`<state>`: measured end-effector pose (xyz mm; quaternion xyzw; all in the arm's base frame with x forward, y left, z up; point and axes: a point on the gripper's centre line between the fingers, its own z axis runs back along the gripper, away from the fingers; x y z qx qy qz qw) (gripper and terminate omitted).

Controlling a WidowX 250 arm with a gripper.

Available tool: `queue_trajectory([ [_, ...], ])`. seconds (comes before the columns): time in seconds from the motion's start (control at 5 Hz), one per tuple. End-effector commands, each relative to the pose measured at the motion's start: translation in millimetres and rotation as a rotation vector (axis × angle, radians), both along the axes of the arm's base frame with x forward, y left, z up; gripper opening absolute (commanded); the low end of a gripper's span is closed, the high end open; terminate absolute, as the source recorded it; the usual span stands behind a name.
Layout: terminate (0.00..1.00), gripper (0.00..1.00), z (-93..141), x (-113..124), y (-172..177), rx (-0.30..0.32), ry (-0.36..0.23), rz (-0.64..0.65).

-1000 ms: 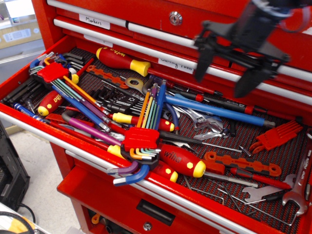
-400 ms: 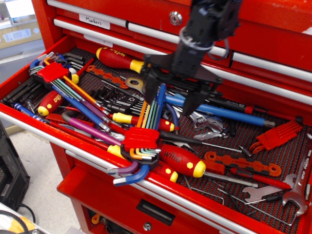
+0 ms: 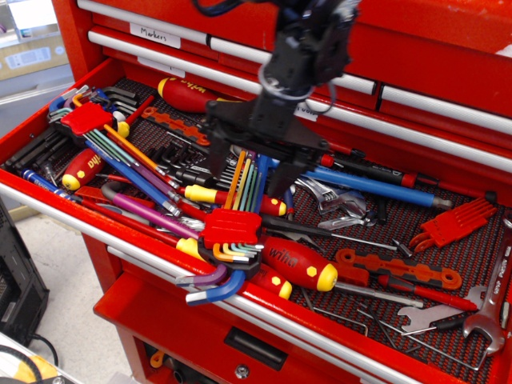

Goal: Pick up closest rainbow Allen key set

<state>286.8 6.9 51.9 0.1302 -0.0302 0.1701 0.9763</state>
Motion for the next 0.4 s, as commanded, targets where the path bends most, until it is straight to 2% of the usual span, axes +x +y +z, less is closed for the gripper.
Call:
queue_trajectory([
  [0.0, 0.0, 1.0, -18, -1, 13, -0.033, -0.028, -0.032],
  [0.2, 0.0, 1.0, -31, 1, 20, -0.044, -0.025, -0.077],
])
